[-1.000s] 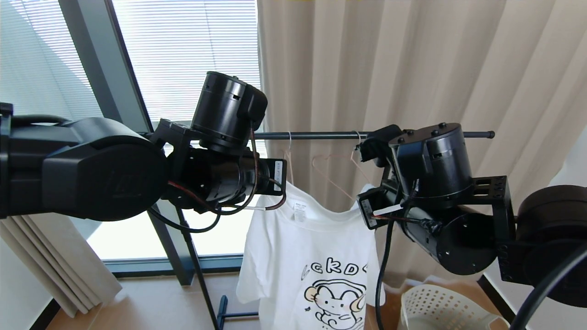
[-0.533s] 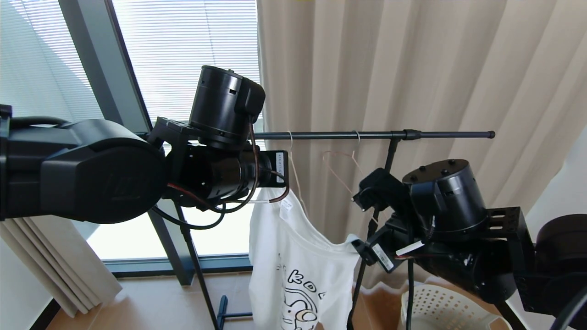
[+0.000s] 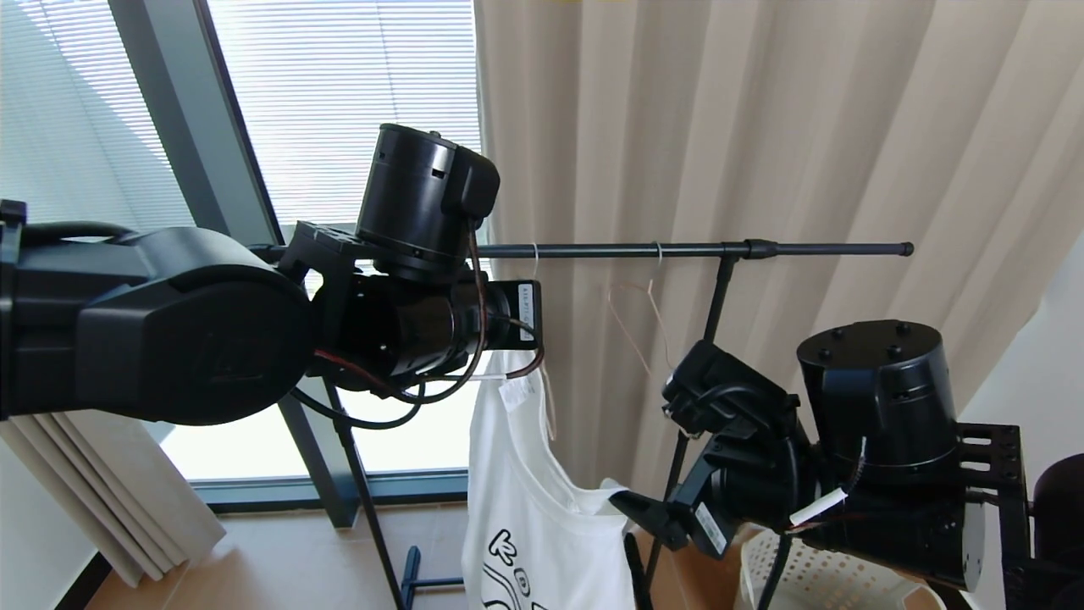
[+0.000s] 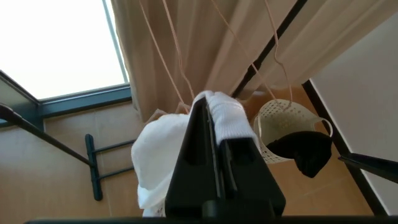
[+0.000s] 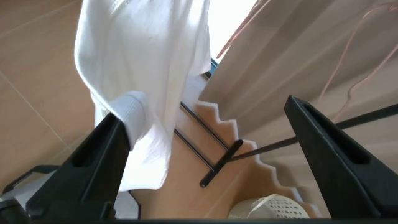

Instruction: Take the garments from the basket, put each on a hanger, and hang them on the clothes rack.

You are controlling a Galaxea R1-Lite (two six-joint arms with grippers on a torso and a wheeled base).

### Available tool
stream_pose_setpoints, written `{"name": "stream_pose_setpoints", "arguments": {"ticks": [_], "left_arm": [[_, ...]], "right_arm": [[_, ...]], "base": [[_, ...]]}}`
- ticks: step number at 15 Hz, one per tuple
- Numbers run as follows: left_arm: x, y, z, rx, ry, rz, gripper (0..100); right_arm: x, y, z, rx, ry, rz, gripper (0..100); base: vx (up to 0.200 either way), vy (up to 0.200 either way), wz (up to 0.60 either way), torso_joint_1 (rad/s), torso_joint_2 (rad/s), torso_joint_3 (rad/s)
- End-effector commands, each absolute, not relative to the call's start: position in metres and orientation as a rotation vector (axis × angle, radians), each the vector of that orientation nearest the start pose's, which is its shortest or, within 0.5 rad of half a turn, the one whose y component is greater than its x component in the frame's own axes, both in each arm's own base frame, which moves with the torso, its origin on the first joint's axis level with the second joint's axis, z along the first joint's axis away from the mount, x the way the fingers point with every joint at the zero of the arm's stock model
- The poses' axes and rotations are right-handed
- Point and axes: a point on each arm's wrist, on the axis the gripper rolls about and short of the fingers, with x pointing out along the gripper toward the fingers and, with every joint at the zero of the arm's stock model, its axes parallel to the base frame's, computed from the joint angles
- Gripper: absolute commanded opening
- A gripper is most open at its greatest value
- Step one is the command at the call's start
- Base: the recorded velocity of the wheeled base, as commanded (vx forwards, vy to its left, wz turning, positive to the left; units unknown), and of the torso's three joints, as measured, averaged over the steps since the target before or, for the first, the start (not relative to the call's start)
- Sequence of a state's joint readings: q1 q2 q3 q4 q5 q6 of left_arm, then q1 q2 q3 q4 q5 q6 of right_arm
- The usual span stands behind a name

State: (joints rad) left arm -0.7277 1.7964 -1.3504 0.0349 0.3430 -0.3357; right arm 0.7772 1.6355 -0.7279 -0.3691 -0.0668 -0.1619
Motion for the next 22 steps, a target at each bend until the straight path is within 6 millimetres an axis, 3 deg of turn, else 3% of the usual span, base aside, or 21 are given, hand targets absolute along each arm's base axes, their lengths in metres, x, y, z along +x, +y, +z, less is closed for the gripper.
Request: {"name": "stream_pose_setpoints", "arguments": {"ticks": [1,5,10,13,16,22], "left_arm": [[0.264,-0.226,0.239,-0.084,0.465,-0.302,0],[0.267,-0.227,0.238,-0.082,0.429,-0.242,0],[0.261,-0.230,0.235,-0.069,0.439,-0.258,0],[0.257,-0.233,0.232,-0.061,0.443,-0.266,0],[0.253,-0.235,0.231,-0.053,0.449,-0.279,0],[0.247,-0.237,0.230,-0.043,0.453,-0.296,0]], "right_arm": [[0.192,0.188,0.151,-0.375,0.450,0.777,100],[0.186,0.176,0.153,-0.378,0.416,0.880,100],[0.192,0.181,0.159,-0.336,0.373,0.901,100],[0.203,0.205,0.148,-0.241,0.358,0.830,100],[0.217,0.213,0.132,-0.257,0.360,0.750,100],[0.237,0.200,0.123,-0.256,0.391,0.675,100]], "base": [[0.000,0.000,0.00,0.000,0.00,0.000],[0.000,0.000,0.00,0.000,0.00,0.000],[0.000,0.000,0.00,0.000,0.00,0.000],[0.000,0.000,0.00,0.000,0.00,0.000],[0.000,0.000,0.00,0.000,0.00,0.000],[0.000,0.000,0.00,0.000,0.00,0.000]]}}
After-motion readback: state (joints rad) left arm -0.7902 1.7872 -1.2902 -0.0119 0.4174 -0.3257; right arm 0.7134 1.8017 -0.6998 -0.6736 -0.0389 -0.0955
